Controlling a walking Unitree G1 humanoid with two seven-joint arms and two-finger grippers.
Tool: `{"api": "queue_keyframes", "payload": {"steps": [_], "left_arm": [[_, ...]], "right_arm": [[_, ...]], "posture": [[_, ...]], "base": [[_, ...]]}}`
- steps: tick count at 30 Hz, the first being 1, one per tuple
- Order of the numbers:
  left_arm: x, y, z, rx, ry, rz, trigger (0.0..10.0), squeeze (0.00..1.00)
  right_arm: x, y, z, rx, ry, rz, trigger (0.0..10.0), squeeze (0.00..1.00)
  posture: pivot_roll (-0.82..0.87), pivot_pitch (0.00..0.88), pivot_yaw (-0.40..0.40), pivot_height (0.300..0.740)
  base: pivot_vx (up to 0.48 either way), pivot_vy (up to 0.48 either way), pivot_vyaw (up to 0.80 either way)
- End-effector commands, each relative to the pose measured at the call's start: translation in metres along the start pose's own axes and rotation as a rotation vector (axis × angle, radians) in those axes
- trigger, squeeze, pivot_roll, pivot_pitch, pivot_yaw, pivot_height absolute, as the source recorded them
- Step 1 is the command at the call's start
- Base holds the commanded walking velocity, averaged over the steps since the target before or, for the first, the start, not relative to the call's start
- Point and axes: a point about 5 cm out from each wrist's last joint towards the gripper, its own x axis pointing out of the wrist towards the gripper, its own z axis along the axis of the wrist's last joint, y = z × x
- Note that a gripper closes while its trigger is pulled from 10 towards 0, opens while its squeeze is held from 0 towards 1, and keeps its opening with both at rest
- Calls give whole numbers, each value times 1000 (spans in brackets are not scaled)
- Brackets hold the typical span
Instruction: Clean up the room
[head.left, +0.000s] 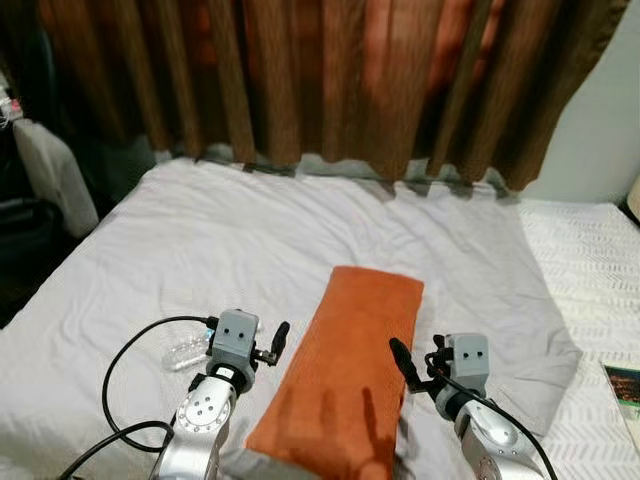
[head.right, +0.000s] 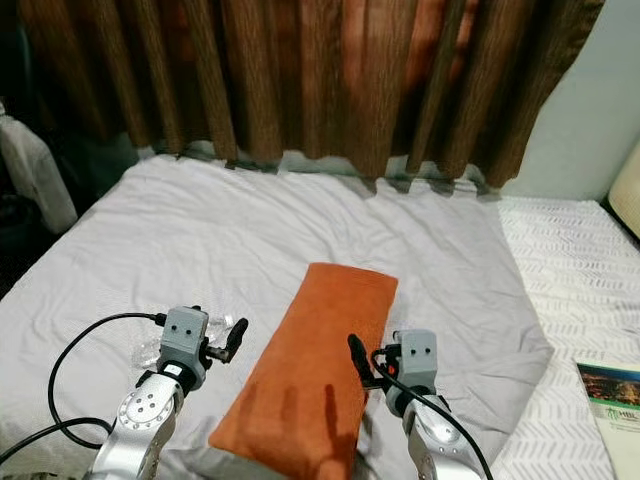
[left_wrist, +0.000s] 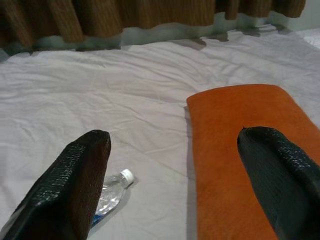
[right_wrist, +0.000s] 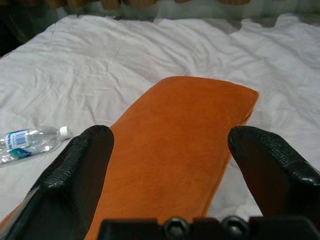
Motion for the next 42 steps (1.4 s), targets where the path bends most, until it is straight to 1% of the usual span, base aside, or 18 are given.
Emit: {"api": "queue_keyframes", "payload": {"steps": [1, 6, 8, 11, 13, 15, 16, 17, 23, 26, 30, 33, 42], "left_arm": [[2, -4, 3, 11, -14, -19, 10000, 0], [2, -6, 4, 23, -27, -22, 10000, 0], [2, -5, 3, 0, -22, -24, 10000, 0], [2, -4, 3, -16, -21, -25, 10000, 0], [2, -2, 4, -33, -31, -12, 10000, 0], [3, -1, 3, -39, -25, -2, 10000, 0], [4, 0, 4, -102, -30, -6, 10000, 0], [4, 0, 4, -108, -31, -10, 10000, 0], [3, 0, 1, -99, -12, -10, 10000, 0], [3, 1, 2, -71, -12, -1, 10000, 0], [3, 4, 2, -47, -13, 26, 10000, 0], [3, 5, 8, -85, -47, 3, 10000, 0], [4, 4, 6, -81, -36, -10, 10000, 0]], "right_arm": [[0, -2, 3, -15, -7, -7, 10000, 0], [1, -5, 3, -17, -1, -9, 10000, 0], [2, -5, 3, -19, 0, -8, 10000, 0], [2, -4, 3, -20, -2, -8, 10000, 0], [2, -5, 3, -19, -5, -12, 10000, 0], [2, -4, 4, -18, -8, -11, 10000, 0], [2, -4, 4, -19, -9, -9, 10000, 0], [2, -4, 4, -17, -9, -10, 10000, 0], [1, -3, 3, -16, -7, -5, 10000, 0], [1, -4, 3, -17, -5, -5, 10000, 0], [2, -4, 3, -18, -5, -2, 10000, 0], [2, -3, 3, -18, -7, -2, 10000, 0], [3, -3, 4, -22, -8, 1, 10000, 0]], "posture": [[6, 0, -38, 740], [6, 0, -39, 740], [7, 0, -39, 740], [6, 0, -39, 740], [4, 0, -39, 740], [3, 0, -40, 740], [2, 0, -40, 740], [2, 0, -40, 740], [5, 0, -41, 740], [6, 0, -41, 740], [6, 0, -40, 740], [7, 0, -39, 740], [12, 0, -39, 740]], "base": [[0, -454, 0], [0, -453, 0], [0, -446, 0], [386, -275, 0], [435, 0, 0], [0, 0, 0], [0, 480, 0], [0, 480, 0], [0, 480, 0], [0, 480, 0], [0, 0, 0], [111, 115, 0], [336, 343, 0]]}}
